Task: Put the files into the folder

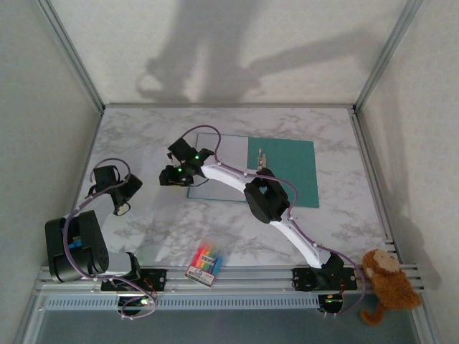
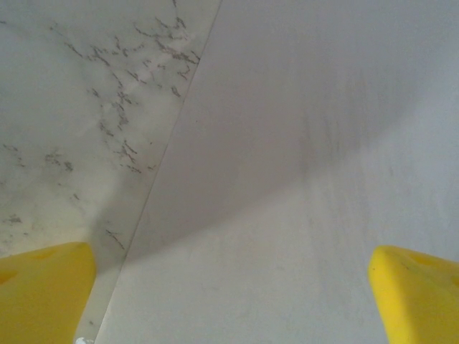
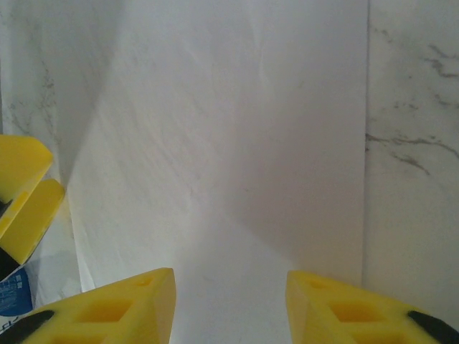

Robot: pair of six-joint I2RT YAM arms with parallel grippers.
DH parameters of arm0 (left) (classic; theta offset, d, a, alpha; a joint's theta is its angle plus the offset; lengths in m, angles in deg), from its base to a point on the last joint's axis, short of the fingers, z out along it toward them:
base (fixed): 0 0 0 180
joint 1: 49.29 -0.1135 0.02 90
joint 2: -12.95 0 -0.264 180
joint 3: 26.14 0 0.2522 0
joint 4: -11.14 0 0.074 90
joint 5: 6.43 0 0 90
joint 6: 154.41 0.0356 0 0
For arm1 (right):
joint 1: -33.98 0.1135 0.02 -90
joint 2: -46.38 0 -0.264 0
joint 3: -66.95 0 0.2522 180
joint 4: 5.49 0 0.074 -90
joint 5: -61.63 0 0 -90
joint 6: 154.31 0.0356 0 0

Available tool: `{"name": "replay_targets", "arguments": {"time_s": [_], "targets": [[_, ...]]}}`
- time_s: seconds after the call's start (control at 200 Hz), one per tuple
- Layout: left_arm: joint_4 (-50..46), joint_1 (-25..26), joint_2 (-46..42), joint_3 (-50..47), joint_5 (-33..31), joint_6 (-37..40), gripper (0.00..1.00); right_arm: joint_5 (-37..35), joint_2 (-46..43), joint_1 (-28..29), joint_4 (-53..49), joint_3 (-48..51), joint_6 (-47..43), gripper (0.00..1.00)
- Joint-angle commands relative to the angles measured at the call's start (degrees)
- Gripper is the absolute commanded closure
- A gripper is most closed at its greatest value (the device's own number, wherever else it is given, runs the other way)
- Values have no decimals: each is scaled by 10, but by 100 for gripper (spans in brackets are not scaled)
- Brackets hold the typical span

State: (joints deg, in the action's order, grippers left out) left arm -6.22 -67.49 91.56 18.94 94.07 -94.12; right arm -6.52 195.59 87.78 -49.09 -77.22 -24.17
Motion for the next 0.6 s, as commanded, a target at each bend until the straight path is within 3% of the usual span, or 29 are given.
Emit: {"name": "replay_targets", "arguments": {"time_s": [0.0, 0.596], "targets": [[-1, 8, 16, 3, 34, 4, 2, -1, 20, 11, -6, -16, 12, 56], [-9, 12, -2, 0, 33, 1, 2, 23, 35, 25, 15, -15, 32, 56]]}}
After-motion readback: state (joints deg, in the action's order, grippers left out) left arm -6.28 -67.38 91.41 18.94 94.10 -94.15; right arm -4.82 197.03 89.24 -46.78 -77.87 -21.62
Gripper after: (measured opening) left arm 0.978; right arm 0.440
